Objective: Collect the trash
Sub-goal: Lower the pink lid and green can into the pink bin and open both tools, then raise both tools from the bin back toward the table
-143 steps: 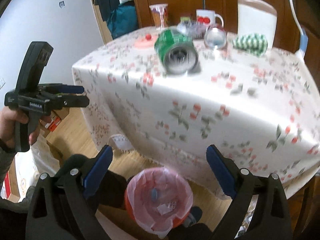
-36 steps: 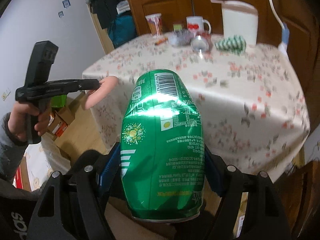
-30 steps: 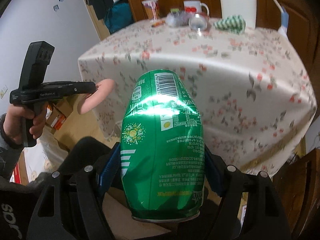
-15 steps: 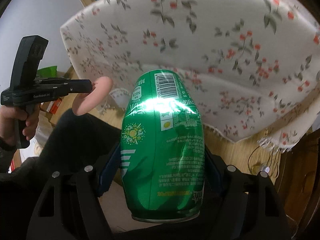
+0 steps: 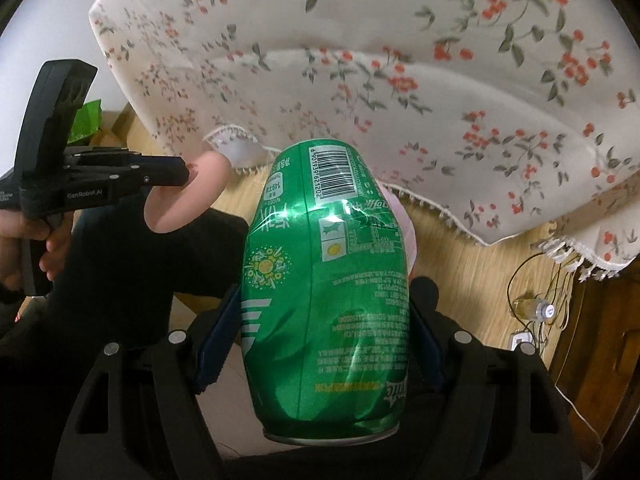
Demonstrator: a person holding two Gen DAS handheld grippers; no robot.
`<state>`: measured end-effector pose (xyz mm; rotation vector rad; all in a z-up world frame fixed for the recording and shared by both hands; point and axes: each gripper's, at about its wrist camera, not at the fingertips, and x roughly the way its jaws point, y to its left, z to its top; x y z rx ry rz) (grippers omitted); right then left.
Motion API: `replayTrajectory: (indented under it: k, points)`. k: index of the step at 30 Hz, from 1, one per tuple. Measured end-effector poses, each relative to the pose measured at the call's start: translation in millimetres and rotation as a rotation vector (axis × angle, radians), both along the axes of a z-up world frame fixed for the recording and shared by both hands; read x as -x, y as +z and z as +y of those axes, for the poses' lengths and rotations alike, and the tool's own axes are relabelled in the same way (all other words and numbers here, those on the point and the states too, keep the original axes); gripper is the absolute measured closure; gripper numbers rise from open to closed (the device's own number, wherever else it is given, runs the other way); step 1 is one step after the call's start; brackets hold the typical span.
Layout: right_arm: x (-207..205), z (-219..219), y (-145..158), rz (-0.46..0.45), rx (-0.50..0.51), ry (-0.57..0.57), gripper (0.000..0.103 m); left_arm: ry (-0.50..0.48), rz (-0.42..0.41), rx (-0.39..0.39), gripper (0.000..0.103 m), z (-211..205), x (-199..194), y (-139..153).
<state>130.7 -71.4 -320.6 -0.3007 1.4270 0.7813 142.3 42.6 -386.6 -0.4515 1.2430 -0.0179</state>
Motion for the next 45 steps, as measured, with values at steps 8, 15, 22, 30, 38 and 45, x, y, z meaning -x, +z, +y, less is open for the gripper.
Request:
replayTrajectory:
  k: [8,15,22,30,38,45]
  points:
    - [-2,8,-29,0.045,0.051,0.028,0.028,0.007,0.047,0.016,0.086,5,-5,-26]
    - [-7,16,-47,0.072,0.072,0.047,0.028,0.009,0.072,0.037,0.085,8,-8,-41]
    - [-13,24,-60,0.084,0.096,0.068,0.016,0.007,0.078,0.055,0.079,10,-10,-46]
    - [-20,15,-49,0.031,0.090,0.037,0.005,0.017,0.036,0.016,0.006,15,-11,-24]
    - [-31,-1,-5,-0.057,0.023,-0.030,0.005,0.016,-0.003,0.004,0.006,12,-8,0]
    - [-47,-4,57,-0.166,-0.068,-0.085,0.005,0.023,-0.085,-0.028,0.006,12,-8,43]
